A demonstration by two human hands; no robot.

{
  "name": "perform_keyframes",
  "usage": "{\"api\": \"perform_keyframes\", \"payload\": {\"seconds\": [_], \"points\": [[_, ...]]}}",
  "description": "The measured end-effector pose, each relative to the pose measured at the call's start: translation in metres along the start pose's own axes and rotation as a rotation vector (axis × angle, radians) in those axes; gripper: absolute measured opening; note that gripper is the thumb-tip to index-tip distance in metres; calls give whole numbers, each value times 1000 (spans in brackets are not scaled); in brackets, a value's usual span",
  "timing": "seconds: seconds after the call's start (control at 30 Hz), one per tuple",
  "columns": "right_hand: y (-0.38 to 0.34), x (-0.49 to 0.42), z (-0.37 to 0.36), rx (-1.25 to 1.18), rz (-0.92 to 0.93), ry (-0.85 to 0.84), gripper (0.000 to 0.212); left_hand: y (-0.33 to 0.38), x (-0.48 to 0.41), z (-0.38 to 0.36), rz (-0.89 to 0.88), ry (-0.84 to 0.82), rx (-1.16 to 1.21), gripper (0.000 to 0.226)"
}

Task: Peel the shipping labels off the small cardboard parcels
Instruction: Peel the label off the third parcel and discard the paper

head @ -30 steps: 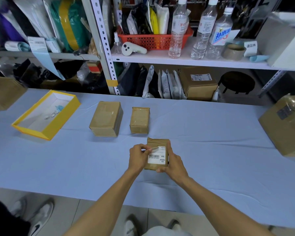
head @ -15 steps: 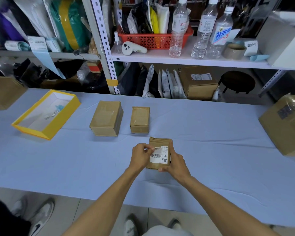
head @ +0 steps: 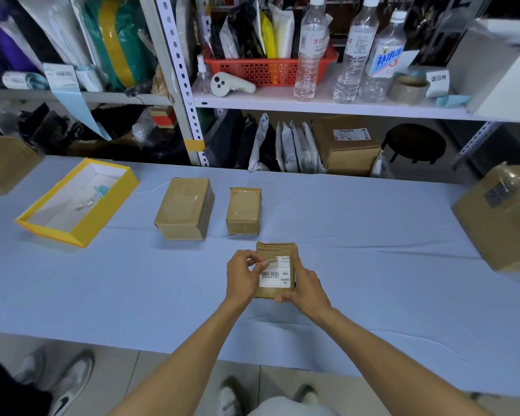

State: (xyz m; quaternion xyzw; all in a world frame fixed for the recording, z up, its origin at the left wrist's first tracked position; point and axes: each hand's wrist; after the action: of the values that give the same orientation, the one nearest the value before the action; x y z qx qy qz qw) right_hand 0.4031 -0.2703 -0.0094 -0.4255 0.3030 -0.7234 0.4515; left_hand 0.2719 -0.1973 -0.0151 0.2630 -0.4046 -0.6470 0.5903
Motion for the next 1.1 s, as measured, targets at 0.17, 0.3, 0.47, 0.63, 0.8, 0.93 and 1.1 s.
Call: {"api": "perform_keyframes", "payload": {"seconds": [0.17, 0.3, 0.47, 0.63, 0.8, 0.93, 1.1], "points": [[0, -1, -2, -16, -1, 9, 125, 9, 1, 0, 34, -43, -18, 10], [1, -3, -1, -36, -6, 11, 119, 21, 3, 1, 61, -71, -26, 13], [2, -4, -2, -52, 1, 30, 115, 29, 3, 3, 102, -84, -37, 13], [9, -9, -8, -16, -44, 34, 132, 31, 3, 3, 165, -62, -30, 12], [14, -12, -10, -4, -78, 33, 131, 30, 3, 2, 181, -70, -2, 8], [15, -12, -11, 3, -73, 34, 129, 27, 2, 1, 201, -95, 40, 11], [18, -14, -10, -30, -96, 44, 130, 24, 1, 2, 180, -111, 74, 8]]}}
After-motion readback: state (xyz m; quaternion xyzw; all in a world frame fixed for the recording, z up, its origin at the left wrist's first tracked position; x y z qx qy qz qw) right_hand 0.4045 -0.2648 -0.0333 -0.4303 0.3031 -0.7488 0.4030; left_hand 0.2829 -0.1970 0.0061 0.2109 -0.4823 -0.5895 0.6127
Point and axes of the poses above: each hand's wrist, its own x-axis away from the middle knuckle, its own z-axis out of the back of the hand, y = z × x, and after that the axes turned 10 degrees about -x, right-handed
